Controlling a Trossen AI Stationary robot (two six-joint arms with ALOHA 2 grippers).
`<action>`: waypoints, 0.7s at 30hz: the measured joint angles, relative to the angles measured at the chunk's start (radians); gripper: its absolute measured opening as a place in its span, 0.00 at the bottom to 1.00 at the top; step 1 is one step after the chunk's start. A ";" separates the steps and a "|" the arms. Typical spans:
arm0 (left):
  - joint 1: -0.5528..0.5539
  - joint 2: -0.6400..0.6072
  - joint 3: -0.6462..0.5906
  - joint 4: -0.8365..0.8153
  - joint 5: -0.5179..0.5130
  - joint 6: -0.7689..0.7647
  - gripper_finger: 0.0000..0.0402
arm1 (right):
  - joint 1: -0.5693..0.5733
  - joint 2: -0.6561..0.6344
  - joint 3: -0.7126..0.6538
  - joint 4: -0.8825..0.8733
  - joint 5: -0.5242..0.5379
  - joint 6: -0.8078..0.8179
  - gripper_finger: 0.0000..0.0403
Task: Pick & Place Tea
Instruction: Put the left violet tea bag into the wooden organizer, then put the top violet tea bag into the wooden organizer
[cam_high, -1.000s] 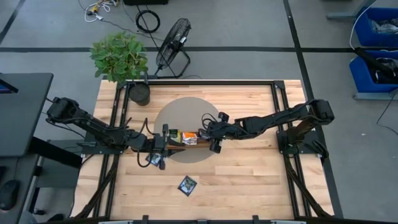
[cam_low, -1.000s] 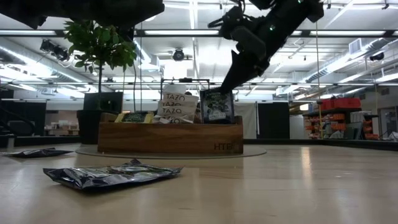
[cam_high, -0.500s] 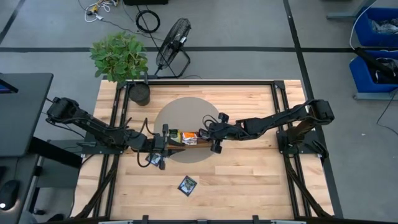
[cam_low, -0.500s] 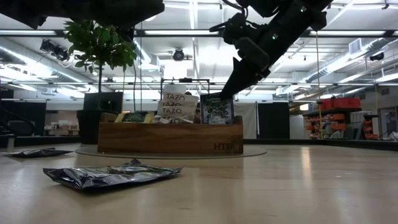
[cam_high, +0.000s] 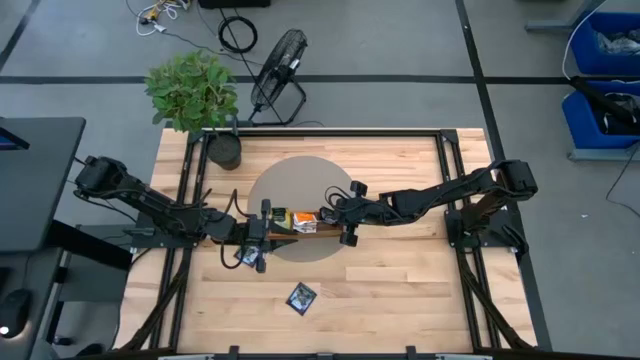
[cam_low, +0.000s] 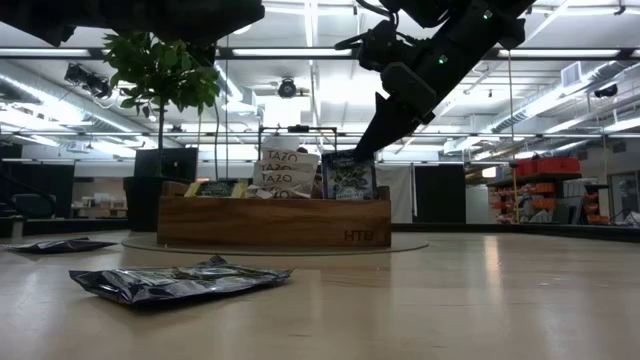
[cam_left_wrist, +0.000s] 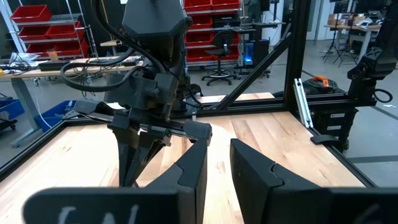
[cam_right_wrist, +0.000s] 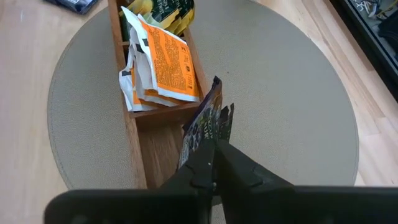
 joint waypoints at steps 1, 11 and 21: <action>0.000 0.000 0.000 0.000 0.000 0.000 0.18 | 0.000 0.000 0.000 0.000 0.000 0.000 0.06; 0.000 0.000 0.000 0.000 0.000 0.000 0.18 | -0.002 0.000 0.000 0.025 0.050 0.003 0.30; -0.013 0.000 0.000 -0.116 0.006 -0.137 0.18 | 0.000 -0.054 0.043 -0.011 0.079 -0.033 0.37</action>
